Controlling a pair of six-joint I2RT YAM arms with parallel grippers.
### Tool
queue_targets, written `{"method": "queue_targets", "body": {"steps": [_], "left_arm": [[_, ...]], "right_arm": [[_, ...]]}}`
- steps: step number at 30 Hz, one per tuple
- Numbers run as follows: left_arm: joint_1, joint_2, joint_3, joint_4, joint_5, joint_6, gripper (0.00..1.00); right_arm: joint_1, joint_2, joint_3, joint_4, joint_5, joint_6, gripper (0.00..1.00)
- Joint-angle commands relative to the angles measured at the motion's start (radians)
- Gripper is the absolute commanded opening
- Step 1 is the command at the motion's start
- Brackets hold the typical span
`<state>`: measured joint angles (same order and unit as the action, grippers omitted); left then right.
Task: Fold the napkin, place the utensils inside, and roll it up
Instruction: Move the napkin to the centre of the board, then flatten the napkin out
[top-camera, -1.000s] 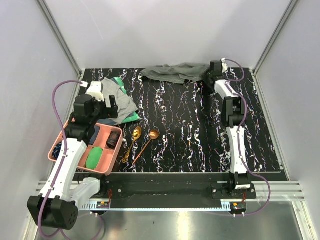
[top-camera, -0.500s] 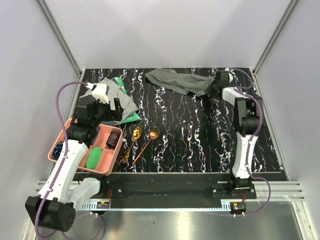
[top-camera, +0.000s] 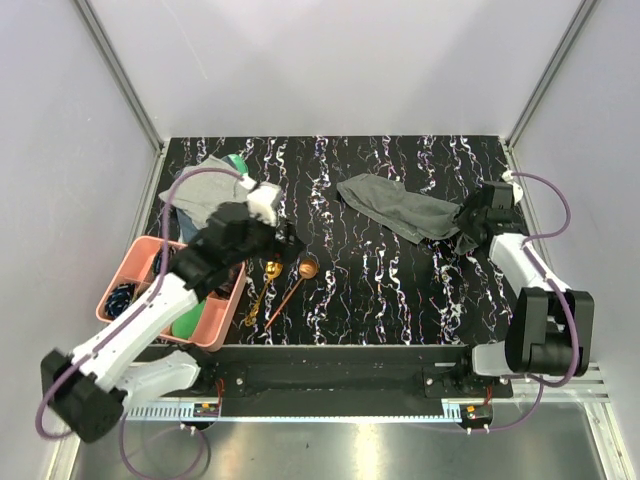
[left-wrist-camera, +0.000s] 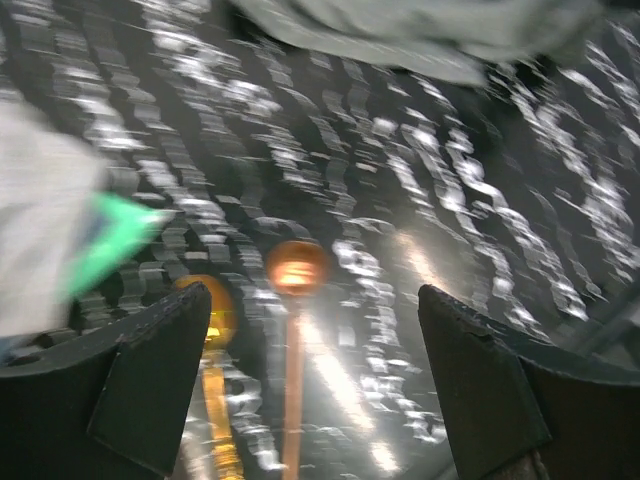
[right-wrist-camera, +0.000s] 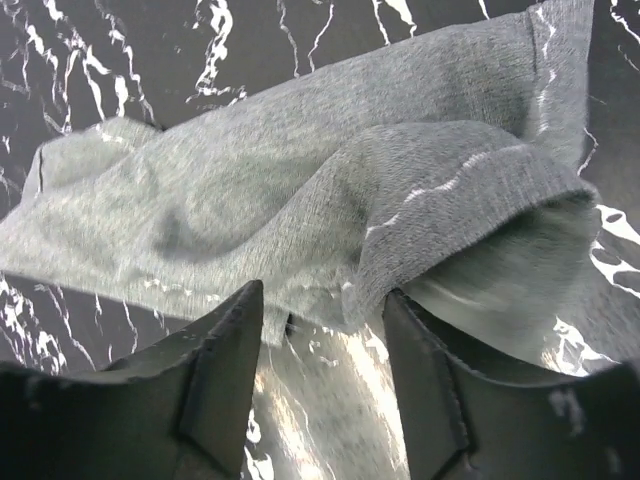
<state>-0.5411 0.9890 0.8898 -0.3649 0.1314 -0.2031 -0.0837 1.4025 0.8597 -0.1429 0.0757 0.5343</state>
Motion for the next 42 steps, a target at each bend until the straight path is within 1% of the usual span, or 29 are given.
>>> {"method": "queue_targets", "body": {"steps": [1, 3, 4, 5, 7, 8, 9, 10, 11, 13, 14, 16, 18, 22, 25, 28, 30, 32, 34, 35, 37, 38, 39, 40, 42], "left_arm": [[-0.18, 0.101, -0.012, 0.173, -0.107, -0.137, 0.87], [-0.207, 0.18, -0.026, 0.242, -0.09, -0.214, 0.87], [-0.21, 0.206, -0.035, 0.318, -0.063, -0.238, 0.86], [-0.217, 0.264, -0.035, 0.354, -0.043, -0.269, 0.85], [-0.246, 0.33, 0.009, 0.412, -0.016, -0.275, 0.84], [-0.276, 0.405, 0.033, 0.419, -0.018, -0.26, 0.84], [-0.296, 0.443, 0.063, 0.422, -0.022, -0.246, 0.84], [-0.315, 0.485, 0.127, 0.422, -0.033, -0.23, 0.82], [-0.351, 0.564, 0.161, 0.422, -0.033, -0.193, 0.81], [-0.384, 0.644, 0.259, 0.414, -0.042, -0.151, 0.79], [-0.408, 0.715, 0.293, 0.405, -0.045, -0.124, 0.78], [-0.419, 0.792, 0.368, 0.377, -0.052, -0.119, 0.76], [-0.421, 0.819, 0.393, 0.377, -0.053, -0.139, 0.74], [-0.422, 0.867, 0.414, 0.409, -0.044, -0.148, 0.73], [-0.422, 0.884, 0.42, 0.406, -0.042, -0.151, 0.73], [-0.422, 0.875, 0.414, 0.397, -0.032, -0.148, 0.73], [-0.422, 0.86, 0.393, 0.389, -0.042, -0.133, 0.73], [-0.421, 0.821, 0.37, 0.392, -0.059, -0.119, 0.73], [-0.419, 0.783, 0.336, 0.394, -0.087, -0.113, 0.73], [-0.416, 0.771, 0.325, 0.391, -0.091, -0.108, 0.73], [-0.41, 0.734, 0.296, 0.38, -0.099, -0.104, 0.73], [-0.402, 0.72, 0.282, 0.377, -0.101, -0.102, 0.73], [-0.398, 0.708, 0.258, 0.371, -0.105, -0.101, 0.72], [-0.392, 0.68, 0.244, 0.369, -0.108, -0.099, 0.72], [-0.373, 0.654, 0.204, 0.368, -0.115, -0.101, 0.71]], "right_arm": [[0.01, -0.08, 0.004, -0.06, -0.043, -0.063, 0.62], [0.012, -0.118, -0.008, -0.069, -0.074, -0.06, 0.62], [0.013, -0.129, -0.028, -0.072, -0.129, -0.053, 0.62], [0.019, -0.143, -0.04, -0.079, -0.139, -0.051, 0.62], [0.025, -0.155, -0.083, -0.08, -0.14, -0.053, 0.62], [0.025, -0.16, -0.097, -0.08, -0.131, -0.051, 0.62], [0.027, -0.161, -0.109, -0.08, -0.117, -0.053, 0.62], [0.025, -0.158, -0.123, -0.081, -0.09, -0.053, 0.62], [0.025, -0.158, -0.126, -0.086, -0.08, -0.051, 0.63], [0.025, -0.148, -0.122, -0.089, -0.051, -0.043, 0.63], [0.025, -0.14, -0.116, -0.089, -0.047, -0.046, 0.64], [0.025, -0.105, -0.084, -0.106, -0.03, -0.056, 0.64], [0.025, -0.077, -0.061, -0.145, -0.019, -0.072, 0.64], [0.025, -0.036, -0.082, -0.164, 0.076, -0.079, 0.65], [0.025, 0.024, -0.065, -0.155, 0.069, -0.062, 0.68], [0.025, 0.111, -0.028, -0.143, 0.09, -0.054, 0.69], [0.024, 0.154, 0.014, -0.15, 0.076, -0.054, 0.68], [0.025, 0.187, 0.03, -0.15, 0.056, -0.053, 0.6], [0.025, 0.207, 0.042, -0.15, 0.0, -0.045, 0.43], [0.025, 0.211, 0.044, -0.147, -0.025, -0.042, 0.27], [0.028, 0.222, 0.039, -0.139, -0.115, -0.033, 0.17], [0.033, 0.227, 0.038, -0.138, -0.147, -0.033, 0.07], [0.056, 0.23, 0.032, -0.136, -0.199, -0.03, 0.04], [0.077, 0.233, 0.029, -0.133, -0.217, -0.027, 0.01], [0.139, 0.233, 0.018, -0.135, -0.247, -0.014, 0.0]]}}
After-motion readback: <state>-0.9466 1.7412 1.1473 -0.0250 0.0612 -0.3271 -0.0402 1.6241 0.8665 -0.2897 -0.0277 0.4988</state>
